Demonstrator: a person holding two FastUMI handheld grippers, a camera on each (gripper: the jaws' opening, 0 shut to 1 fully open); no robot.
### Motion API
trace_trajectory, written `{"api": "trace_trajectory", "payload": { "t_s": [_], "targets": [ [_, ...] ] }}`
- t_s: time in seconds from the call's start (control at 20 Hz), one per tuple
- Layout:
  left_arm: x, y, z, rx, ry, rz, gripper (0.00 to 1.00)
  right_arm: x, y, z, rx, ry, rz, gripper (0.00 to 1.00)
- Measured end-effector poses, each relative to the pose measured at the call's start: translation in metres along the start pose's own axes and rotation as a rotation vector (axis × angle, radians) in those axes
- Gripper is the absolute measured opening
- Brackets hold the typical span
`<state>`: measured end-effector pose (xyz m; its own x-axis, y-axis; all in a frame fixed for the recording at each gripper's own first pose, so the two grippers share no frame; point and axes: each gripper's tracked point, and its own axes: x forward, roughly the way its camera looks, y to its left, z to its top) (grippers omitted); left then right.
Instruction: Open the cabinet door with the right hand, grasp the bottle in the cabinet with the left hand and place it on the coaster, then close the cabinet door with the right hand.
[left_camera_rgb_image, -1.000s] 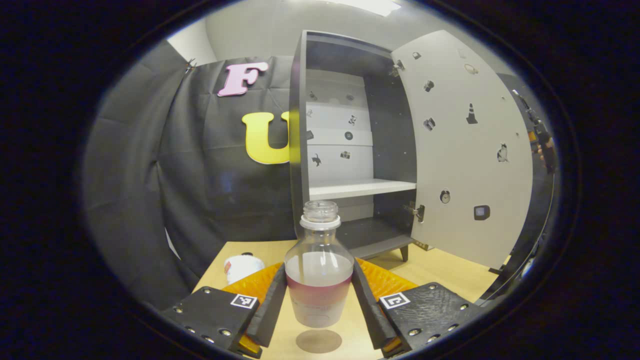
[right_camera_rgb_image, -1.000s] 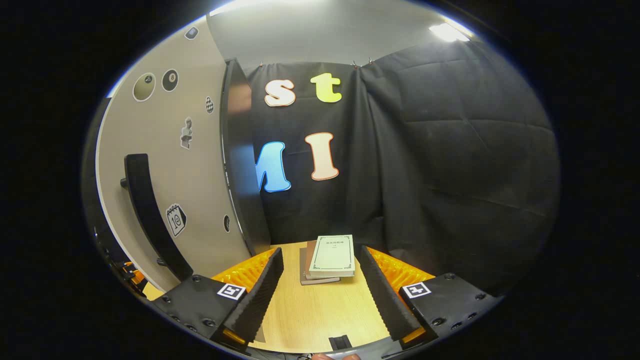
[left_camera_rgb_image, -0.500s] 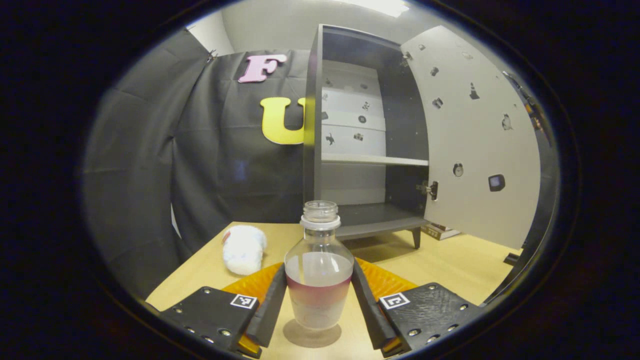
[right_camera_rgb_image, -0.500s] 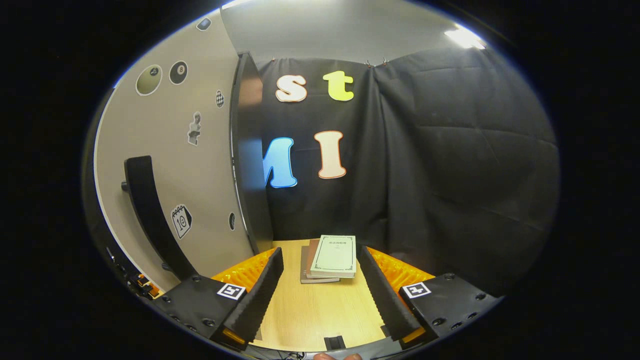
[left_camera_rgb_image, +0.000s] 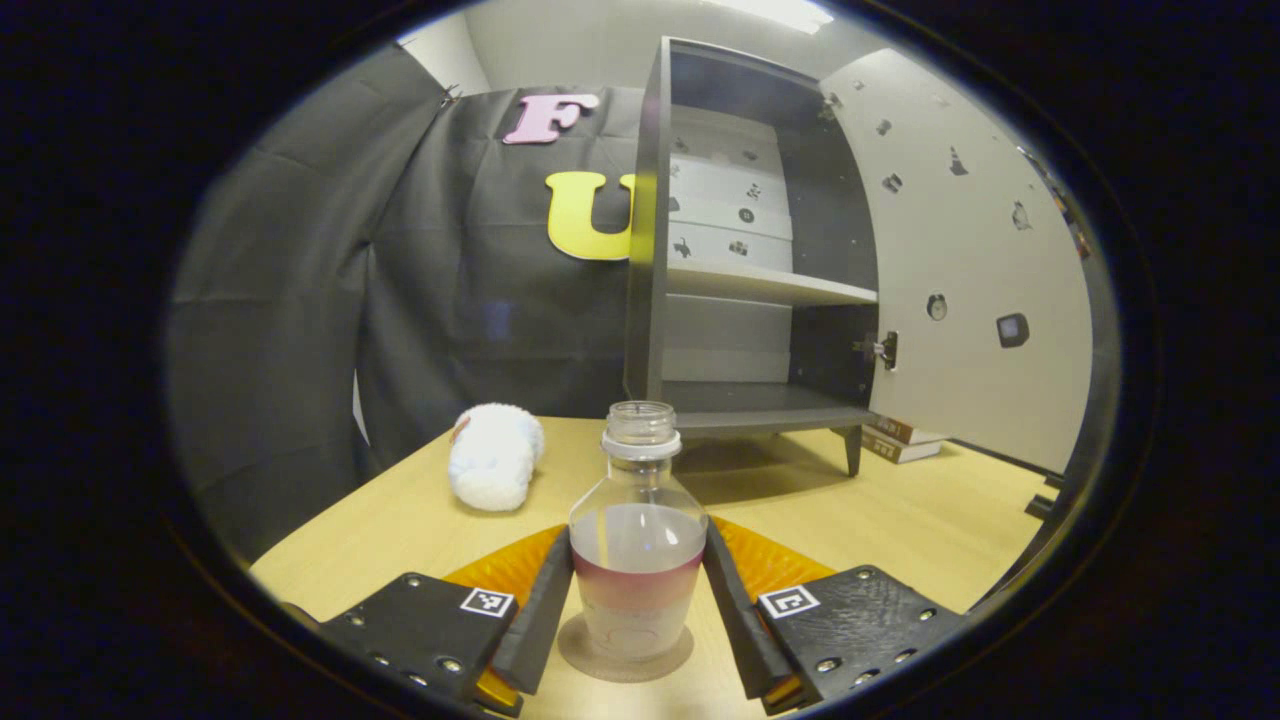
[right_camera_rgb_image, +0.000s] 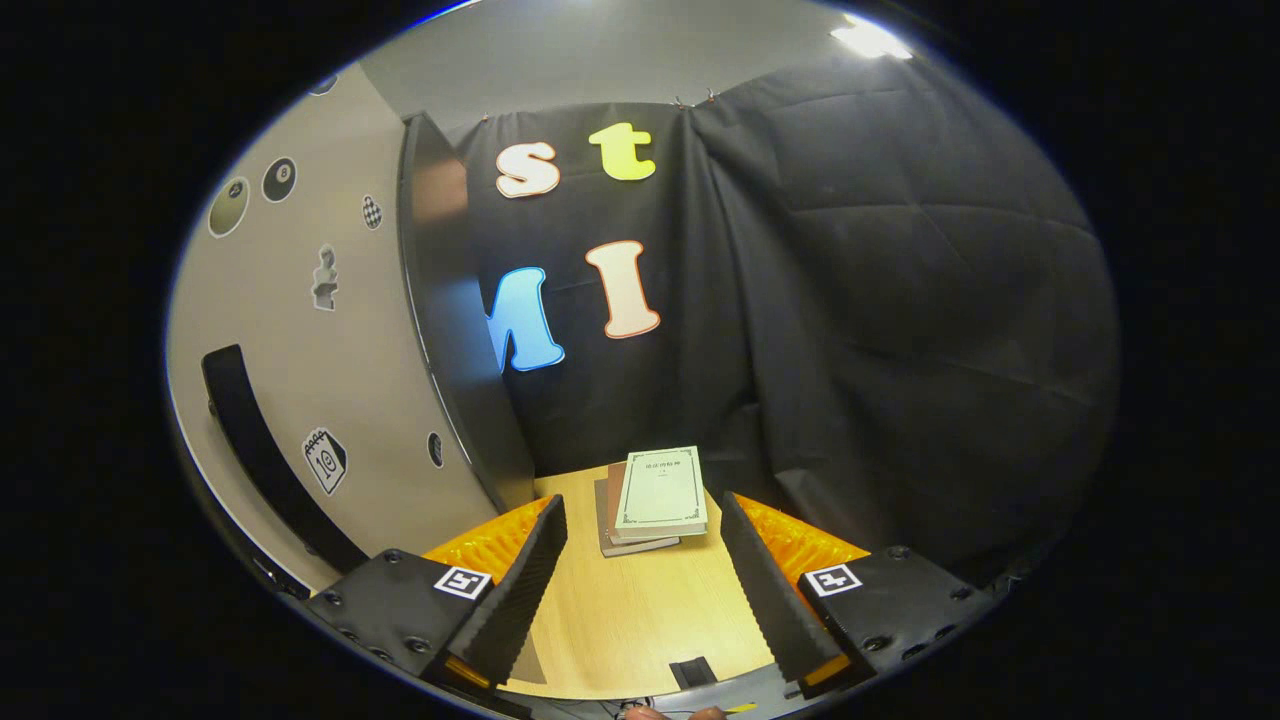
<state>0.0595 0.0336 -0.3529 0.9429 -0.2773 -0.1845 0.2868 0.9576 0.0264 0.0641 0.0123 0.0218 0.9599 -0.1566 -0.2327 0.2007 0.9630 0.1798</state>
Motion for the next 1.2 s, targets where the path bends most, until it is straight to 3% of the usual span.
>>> {"api": "trace_trajectory", "payload": {
  "t_s": [0.15,0.3,0.35,0.4,0.5,0.6,1.0,1.2],
  "targets": [
    [-0.004,-0.002,-0.002,0.008,-0.001,0.006,0.74,-0.005,-0.01,0.006,-0.041,-0.044,-0.058,0.98],
    [-0.003,0.0,-0.001,-0.006,0.003,0.009,0.74,-0.008,-0.005,0.008,-0.052,-0.048,-0.047,0.98],
    [-0.004,-0.001,-0.001,-0.007,0.005,0.007,0.75,-0.008,-0.003,0.008,-0.043,-0.047,-0.04,0.93],
    [-0.003,-0.001,-0.001,-0.008,0.015,0.005,0.76,-0.008,-0.001,0.007,-0.04,-0.045,-0.036,0.98],
    [-0.003,-0.004,0.001,-0.013,0.025,-0.013,0.76,-0.009,-0.004,0.0,-0.057,-0.034,-0.046,0.98],
    [-0.005,-0.001,0.015,0.006,0.009,-0.004,0.92,-0.012,-0.002,-0.005,-0.061,-0.032,-0.041,0.98],
    [-0.046,-0.01,0.098,0.04,-0.09,0.003,0.89,-0.02,0.008,-0.025,0.009,-0.019,-0.002,0.98],
    [-0.084,-0.01,0.142,0.032,-0.125,0.116,0.92,-0.018,0.008,-0.036,0.034,-0.042,0.019,0.96]
  ]
}}
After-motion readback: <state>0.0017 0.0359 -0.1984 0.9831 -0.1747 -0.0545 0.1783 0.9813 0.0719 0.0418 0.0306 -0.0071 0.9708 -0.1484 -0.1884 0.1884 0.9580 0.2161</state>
